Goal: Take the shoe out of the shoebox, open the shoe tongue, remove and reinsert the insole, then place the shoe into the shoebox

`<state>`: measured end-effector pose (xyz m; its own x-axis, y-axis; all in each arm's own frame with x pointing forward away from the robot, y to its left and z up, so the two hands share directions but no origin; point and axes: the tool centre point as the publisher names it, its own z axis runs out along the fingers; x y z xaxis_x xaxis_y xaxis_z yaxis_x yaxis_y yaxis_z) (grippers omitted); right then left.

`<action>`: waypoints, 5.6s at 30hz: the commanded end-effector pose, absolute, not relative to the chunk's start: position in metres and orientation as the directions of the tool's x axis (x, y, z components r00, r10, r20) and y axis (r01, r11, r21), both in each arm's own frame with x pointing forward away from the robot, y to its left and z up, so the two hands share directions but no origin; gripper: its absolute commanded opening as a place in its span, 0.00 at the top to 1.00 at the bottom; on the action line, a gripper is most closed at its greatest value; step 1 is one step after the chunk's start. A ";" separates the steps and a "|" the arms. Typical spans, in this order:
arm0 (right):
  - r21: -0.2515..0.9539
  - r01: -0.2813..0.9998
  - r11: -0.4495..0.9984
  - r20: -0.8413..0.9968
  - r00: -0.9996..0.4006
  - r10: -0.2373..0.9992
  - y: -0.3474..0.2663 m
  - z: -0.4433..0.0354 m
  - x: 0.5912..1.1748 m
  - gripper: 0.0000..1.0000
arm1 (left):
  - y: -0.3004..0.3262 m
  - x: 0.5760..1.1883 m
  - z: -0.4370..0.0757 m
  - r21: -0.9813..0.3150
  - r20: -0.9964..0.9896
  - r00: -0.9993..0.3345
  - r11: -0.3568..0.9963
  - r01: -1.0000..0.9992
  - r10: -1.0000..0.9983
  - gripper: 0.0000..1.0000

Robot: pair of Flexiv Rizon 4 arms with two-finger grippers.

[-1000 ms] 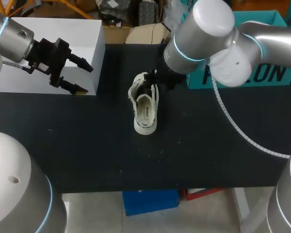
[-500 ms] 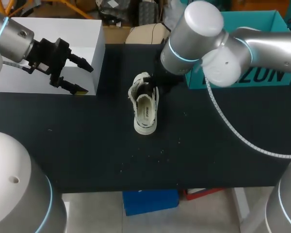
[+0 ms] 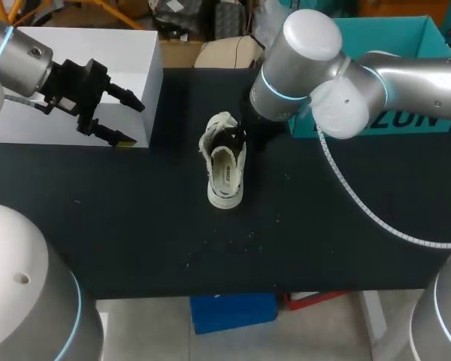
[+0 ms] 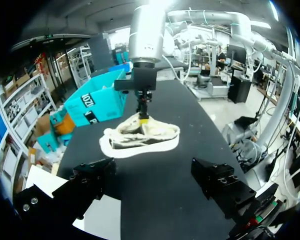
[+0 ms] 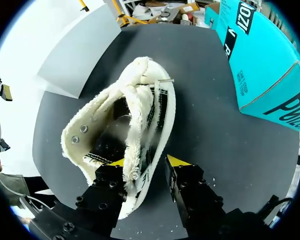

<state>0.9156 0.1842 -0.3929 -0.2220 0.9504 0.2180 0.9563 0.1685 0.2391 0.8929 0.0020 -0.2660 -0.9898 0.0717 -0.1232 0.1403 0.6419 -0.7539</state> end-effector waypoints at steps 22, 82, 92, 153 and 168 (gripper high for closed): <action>0.174 0.961 0.216 0.175 -0.246 0.953 0.188 -0.409 0.918 1.00 | 0.001 0.892 -0.267 -0.752 -0.125 -0.990 0.645 0.139 0.068 0.00; -0.019 0.155 0.988 -0.121 -0.981 0.151 0.062 -0.163 0.991 1.00 | 0.001 0.892 -0.267 -0.752 -0.125 -0.990 0.645 0.139 0.068 0.00; -0.022 0.082 0.996 -0.162 -0.984 0.078 -0.014 -0.159 1.101 1.00 | 0.001 0.892 -0.267 -0.752 -0.125 -0.990 0.645 0.139 0.068 0.00; 0.062 0.082 0.995 -0.208 -0.974 0.093 -0.152 -0.275 1.266 1.00 | 0.001 0.892 -0.267 -0.752 -0.125 -0.990 0.645 0.139 0.068 0.00; 0.106 0.115 0.988 -0.208 -0.969 0.135 -0.145 -0.311 1.267 1.00 | 0.001 0.892 -0.267 -0.752 -0.125 -0.990 0.645 0.139 0.068 0.00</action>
